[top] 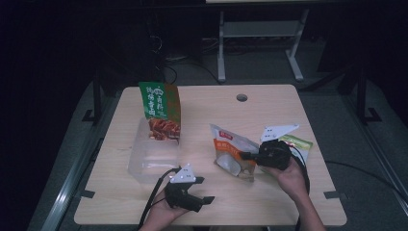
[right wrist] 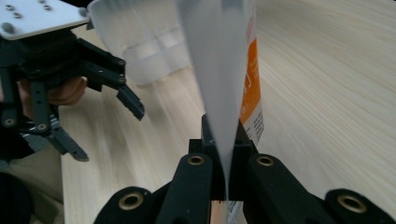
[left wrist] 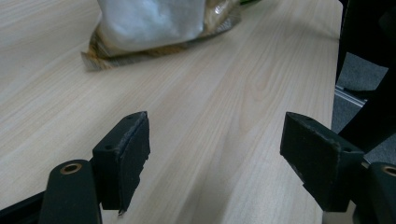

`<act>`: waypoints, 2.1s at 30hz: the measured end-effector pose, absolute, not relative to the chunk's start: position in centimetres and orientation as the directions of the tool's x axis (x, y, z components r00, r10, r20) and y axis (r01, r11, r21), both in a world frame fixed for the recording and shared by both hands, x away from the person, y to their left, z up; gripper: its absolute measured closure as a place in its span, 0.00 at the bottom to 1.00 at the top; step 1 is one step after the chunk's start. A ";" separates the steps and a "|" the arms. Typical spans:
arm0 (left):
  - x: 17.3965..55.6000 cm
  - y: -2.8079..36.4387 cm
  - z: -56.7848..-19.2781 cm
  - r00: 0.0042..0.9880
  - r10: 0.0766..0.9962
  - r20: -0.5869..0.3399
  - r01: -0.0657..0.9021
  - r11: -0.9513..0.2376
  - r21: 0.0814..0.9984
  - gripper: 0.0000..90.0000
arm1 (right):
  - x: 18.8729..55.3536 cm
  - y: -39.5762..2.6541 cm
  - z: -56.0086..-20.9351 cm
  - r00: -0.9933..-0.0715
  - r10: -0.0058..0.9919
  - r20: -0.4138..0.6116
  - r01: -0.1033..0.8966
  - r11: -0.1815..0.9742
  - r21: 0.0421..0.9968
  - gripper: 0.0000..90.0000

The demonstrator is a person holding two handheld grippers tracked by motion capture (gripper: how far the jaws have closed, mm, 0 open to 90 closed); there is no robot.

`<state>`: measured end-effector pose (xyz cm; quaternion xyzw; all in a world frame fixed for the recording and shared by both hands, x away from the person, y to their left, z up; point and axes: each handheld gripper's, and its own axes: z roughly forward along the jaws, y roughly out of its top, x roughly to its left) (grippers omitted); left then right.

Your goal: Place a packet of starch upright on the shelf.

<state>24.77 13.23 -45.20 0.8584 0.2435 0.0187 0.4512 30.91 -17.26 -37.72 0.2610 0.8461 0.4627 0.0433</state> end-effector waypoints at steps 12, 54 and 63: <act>25.5 12.6 -44.8 0.856 0.480 -0.193 0.421 -0.429 0.800 0.25 | 30.5 -16.7 -37.8 -0.913 0.374 0.162 0.340 0.479 0.809 1.00; 29.4 10.3 -43.1 0.823 0.534 -0.196 0.443 -0.387 0.808 0.98 | 32.1 -18.1 -39.1 -0.854 0.465 0.233 0.451 0.439 0.777 0.79; 27.9 11.4 -42.7 0.823 0.538 -0.183 0.435 -0.390 0.812 0.80 | 31.5 -16.6 -38.5 -0.892 0.401 0.207 0.396 0.477 0.785 1.00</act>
